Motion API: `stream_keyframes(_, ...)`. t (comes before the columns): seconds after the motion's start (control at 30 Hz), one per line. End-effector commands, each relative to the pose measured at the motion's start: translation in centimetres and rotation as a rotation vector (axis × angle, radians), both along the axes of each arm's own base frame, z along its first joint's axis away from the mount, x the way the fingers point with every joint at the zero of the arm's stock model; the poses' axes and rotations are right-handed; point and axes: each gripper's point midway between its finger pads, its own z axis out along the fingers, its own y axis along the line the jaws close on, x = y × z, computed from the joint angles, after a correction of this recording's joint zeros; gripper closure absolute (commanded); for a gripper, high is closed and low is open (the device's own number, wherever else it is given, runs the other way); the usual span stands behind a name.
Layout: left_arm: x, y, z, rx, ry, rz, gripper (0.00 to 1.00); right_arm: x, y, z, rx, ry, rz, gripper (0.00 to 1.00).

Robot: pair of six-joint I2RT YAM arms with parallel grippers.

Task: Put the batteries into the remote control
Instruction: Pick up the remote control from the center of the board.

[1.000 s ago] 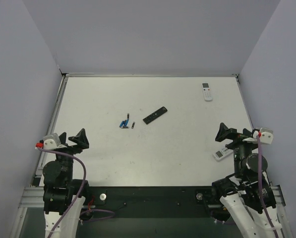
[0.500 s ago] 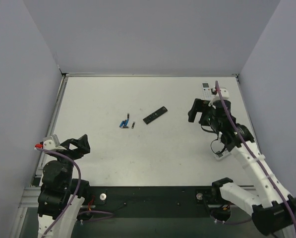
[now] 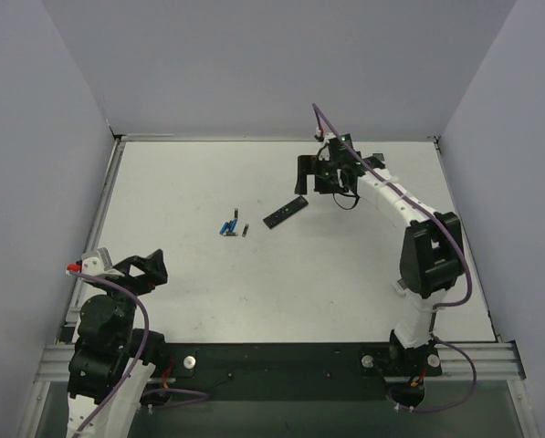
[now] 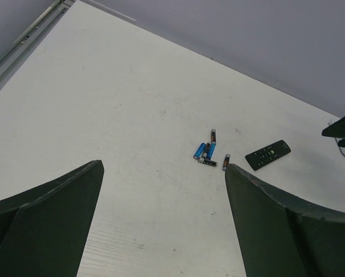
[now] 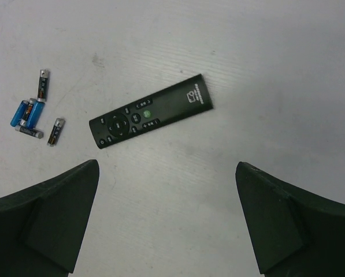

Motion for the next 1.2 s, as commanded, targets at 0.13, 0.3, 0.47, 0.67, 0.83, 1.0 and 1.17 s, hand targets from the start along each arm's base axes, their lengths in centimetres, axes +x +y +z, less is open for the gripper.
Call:
stream_keyframes(0.13,-1.6,0.5,3.1,-0.037,-0.148,0.010,0.03,1.9,8.5,-3.0,0.101,0.044,0.259,0.01)
stream_keyframes(0.3,-1.4,0.5,3.0,-0.035,-0.141,0.010,0.03,2.8,10.8,-5.0,0.129,0.052,0.305,0.01)
stream_keyframes(0.47,-1.3,0.4,2.9,-0.034,-0.139,0.008,0.03,3.3,12.0,-6.9,0.147,0.069,0.336,0.01)
stream_keyframes(0.67,-1.1,0.3,2.8,-0.031,-0.133,0.003,0.03,3.8,12.3,-8.6,0.151,0.104,0.318,0.01)
stream_keyframes(0.83,-1.1,0.3,2.8,-0.029,-0.132,0.000,0.03,3.3,11.5,-9.7,0.130,0.137,0.275,0.02)
stream_keyframes(1.0,-1.1,0.2,2.8,-0.029,-0.135,-0.001,0.03,0.9,9.4,-10.3,0.089,0.181,0.217,0.02)
stream_keyframes(1.17,-1.1,0.3,2.9,-0.031,-0.141,0.000,0.03,-2.5,6.8,-9.9,0.059,0.215,0.162,0.02)
